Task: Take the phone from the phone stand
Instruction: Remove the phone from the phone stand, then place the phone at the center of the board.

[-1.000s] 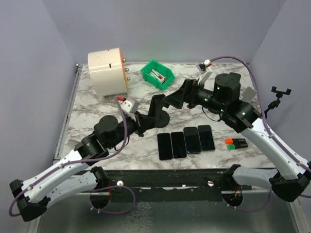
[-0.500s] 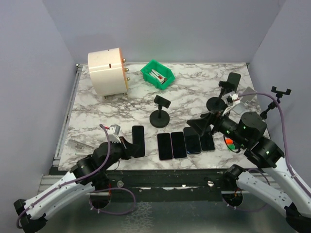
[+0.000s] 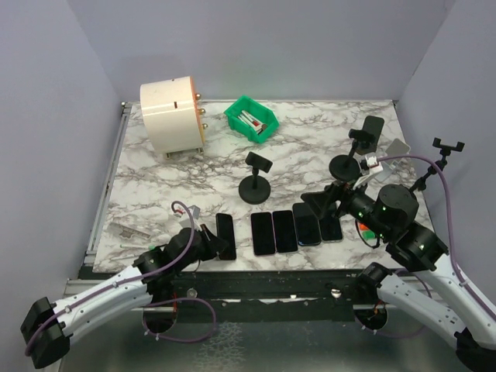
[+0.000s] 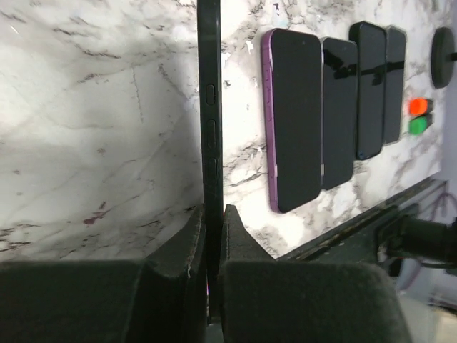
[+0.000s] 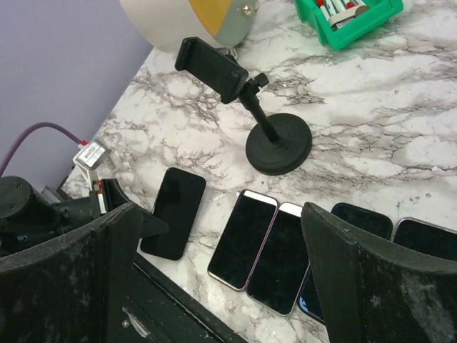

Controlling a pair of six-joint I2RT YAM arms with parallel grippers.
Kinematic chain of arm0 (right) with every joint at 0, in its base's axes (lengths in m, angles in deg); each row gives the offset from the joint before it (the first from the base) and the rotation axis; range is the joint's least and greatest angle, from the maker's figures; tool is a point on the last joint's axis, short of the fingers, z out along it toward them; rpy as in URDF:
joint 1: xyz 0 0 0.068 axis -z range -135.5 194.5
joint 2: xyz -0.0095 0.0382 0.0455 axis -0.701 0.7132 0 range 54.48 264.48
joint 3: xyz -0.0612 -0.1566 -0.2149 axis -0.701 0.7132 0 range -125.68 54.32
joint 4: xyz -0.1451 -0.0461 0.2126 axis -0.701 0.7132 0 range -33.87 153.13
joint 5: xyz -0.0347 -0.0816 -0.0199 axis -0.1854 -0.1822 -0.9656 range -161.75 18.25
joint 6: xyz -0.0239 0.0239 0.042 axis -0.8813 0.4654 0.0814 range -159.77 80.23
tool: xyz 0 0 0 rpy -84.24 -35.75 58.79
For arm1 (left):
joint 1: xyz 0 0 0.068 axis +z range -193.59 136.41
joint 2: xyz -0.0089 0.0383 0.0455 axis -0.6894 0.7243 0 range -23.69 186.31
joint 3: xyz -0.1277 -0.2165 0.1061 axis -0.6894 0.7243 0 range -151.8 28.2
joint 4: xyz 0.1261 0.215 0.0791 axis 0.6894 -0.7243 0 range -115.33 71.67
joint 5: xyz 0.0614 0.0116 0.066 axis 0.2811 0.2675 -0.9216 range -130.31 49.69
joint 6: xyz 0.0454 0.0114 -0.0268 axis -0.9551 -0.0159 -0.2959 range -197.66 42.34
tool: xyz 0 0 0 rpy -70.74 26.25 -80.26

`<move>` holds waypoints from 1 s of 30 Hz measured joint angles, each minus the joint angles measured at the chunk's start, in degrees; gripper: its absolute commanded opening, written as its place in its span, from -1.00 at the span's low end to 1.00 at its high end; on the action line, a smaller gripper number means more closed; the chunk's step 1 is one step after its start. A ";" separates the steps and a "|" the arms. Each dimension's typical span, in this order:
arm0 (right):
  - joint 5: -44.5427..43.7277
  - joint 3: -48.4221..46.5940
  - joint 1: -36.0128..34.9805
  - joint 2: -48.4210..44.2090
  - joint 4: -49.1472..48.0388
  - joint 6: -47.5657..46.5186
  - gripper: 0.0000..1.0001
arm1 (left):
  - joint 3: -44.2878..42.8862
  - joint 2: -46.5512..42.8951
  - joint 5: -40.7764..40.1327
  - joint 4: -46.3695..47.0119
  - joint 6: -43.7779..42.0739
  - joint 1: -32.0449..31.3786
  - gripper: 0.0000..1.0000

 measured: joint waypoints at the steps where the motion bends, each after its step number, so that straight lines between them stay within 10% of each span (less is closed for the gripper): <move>1: -0.07 0.15 0.00 0.04 -0.02 0.00 0.94 | 0.57 1.20 0.26 1.36 0.44 0.00 -1.00; 18: 0.04 1.36 0.00 0.28 -0.72 0.59 0.92 | 2.71 18.27 6.99 22.23 6.03 1.38 -0.97; 30: 0.26 1.46 0.00 -0.17 -0.70 1.60 0.92 | 1.14 24.24 10.45 21.18 6.03 6.49 -0.11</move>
